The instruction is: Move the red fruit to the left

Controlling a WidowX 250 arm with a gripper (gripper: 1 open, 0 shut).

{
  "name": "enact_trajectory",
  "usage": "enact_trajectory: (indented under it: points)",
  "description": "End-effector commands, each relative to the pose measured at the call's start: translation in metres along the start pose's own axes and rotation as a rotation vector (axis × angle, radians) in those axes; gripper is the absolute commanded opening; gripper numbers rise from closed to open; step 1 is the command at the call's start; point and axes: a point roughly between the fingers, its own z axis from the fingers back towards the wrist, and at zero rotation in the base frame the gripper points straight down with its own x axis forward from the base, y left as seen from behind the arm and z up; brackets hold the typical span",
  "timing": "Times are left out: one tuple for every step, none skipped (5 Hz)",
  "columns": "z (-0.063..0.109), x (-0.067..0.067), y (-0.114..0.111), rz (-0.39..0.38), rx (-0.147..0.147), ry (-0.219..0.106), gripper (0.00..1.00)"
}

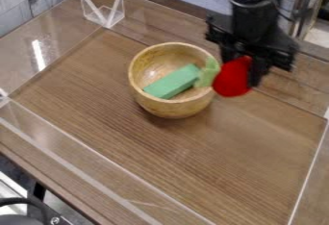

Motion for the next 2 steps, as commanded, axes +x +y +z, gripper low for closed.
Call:
enact_trajectory:
  points:
    - [0.022,0.001,0.041,0.017,0.019,-0.044,0.0]
    - [0.026,-0.005,0.081,0.042,0.039,-0.037,0.0]
